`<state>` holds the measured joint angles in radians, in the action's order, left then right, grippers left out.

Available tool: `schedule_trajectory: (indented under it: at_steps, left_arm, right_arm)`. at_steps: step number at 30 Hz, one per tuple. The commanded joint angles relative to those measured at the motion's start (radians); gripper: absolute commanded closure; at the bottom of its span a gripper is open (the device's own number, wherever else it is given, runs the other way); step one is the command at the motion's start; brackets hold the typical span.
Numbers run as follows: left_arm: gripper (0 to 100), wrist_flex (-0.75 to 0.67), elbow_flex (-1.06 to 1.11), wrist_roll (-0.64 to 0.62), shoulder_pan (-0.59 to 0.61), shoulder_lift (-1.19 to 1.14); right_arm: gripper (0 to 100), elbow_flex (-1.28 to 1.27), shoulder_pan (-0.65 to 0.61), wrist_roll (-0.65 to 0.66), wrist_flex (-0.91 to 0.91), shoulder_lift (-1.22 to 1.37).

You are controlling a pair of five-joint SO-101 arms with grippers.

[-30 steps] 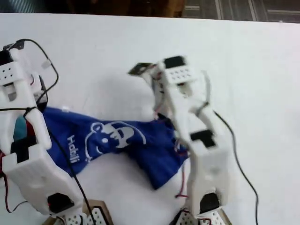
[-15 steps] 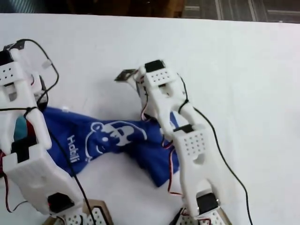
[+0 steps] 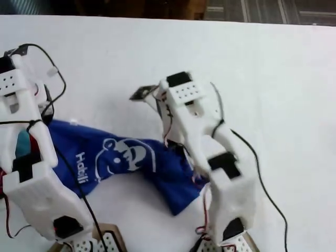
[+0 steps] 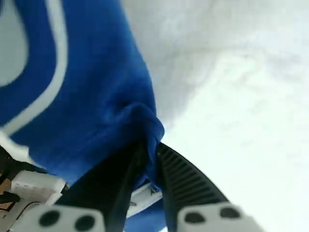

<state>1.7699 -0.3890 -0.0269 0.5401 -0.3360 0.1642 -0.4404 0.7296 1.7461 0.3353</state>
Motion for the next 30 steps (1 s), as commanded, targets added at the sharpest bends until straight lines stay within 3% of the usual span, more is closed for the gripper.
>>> schedule_trajectory:
  at_steps: [1,11,19,22,27,30]
  left_arm:
    - [97,0.008,0.002,0.005,-0.008,0.054]
    - [97,0.008,0.002,0.006,-0.008,0.054]
    - [97,0.006,0.002,0.006,-0.008,0.054]
    - [97,0.006,0.002,0.006,-0.008,0.054]
    - [97,0.006,0.002,0.006,-0.008,0.054]
    - [97,0.008,0.002,0.006,-0.008,0.054]
  right_arm:
    - [98.0,-0.100,-0.033,0.049,0.027,-0.285]
    - [98.0,-0.773,-0.317,0.078,0.028,-0.812]
    - [98.1,-0.666,-0.200,0.092,0.027,-0.823]
    - [96.0,-0.663,-0.206,0.083,0.027,-0.825]
    - [78.9,-0.667,-0.283,0.061,0.028,-0.829]
    - [79.6,-0.634,-0.331,0.060,0.028,-0.848]
